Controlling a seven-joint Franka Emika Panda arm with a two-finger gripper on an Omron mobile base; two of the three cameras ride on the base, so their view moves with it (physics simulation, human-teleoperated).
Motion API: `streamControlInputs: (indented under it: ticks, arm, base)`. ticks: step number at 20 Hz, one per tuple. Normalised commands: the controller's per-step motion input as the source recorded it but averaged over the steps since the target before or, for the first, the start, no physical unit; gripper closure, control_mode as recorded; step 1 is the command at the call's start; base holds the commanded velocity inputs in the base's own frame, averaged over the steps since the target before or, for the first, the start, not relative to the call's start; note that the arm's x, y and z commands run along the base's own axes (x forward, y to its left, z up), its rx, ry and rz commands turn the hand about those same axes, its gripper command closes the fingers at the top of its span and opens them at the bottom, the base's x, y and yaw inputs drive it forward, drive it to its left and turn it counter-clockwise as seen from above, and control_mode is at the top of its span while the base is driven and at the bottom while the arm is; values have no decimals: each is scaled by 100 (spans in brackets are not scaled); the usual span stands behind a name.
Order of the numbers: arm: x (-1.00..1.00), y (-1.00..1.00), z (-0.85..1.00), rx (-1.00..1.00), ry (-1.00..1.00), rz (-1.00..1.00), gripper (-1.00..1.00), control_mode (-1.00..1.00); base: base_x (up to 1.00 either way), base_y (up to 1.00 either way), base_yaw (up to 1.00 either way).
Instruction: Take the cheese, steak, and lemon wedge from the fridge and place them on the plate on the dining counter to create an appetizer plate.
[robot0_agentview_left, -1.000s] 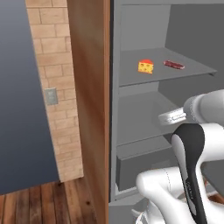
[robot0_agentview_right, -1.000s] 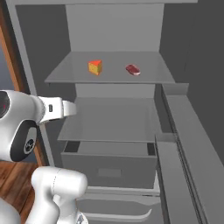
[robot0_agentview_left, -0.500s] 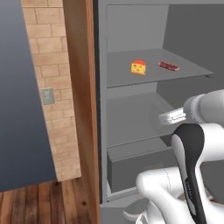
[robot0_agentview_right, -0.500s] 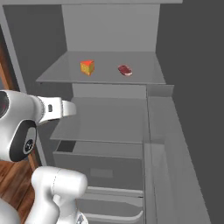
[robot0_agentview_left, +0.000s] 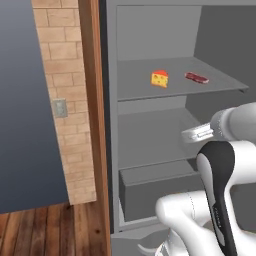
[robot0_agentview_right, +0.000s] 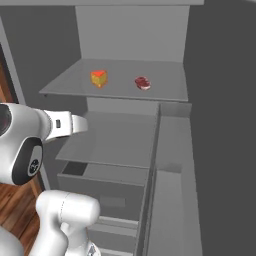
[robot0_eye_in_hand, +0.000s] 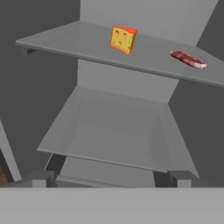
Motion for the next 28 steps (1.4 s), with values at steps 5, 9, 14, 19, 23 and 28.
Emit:
streamControlInputs:
  ticks: [5, 9, 14, 19, 23, 28]
  arm:
    - [0, 0, 0, 0, 0, 0, -100, 100]
    - [0, 0, 0, 0, 0, 0, -100, 100]
    - [0, 0, 0, 0, 0, 0, -100, 100]
    - [0, -2, 0, 0, 0, 0, -100, -100]
    - [0, -16, 31, 0, 0, 0, -100, -100]
    - [-10, -16, 43, 0, 0, -11, -100, -100]
  base:
    - [39, -29, 18]
    - [18, -4, 6]
    - [0, 0, 1]
    - [0, 0, 0]
    - [0, 0, 0]
    - [0, 0, 0]
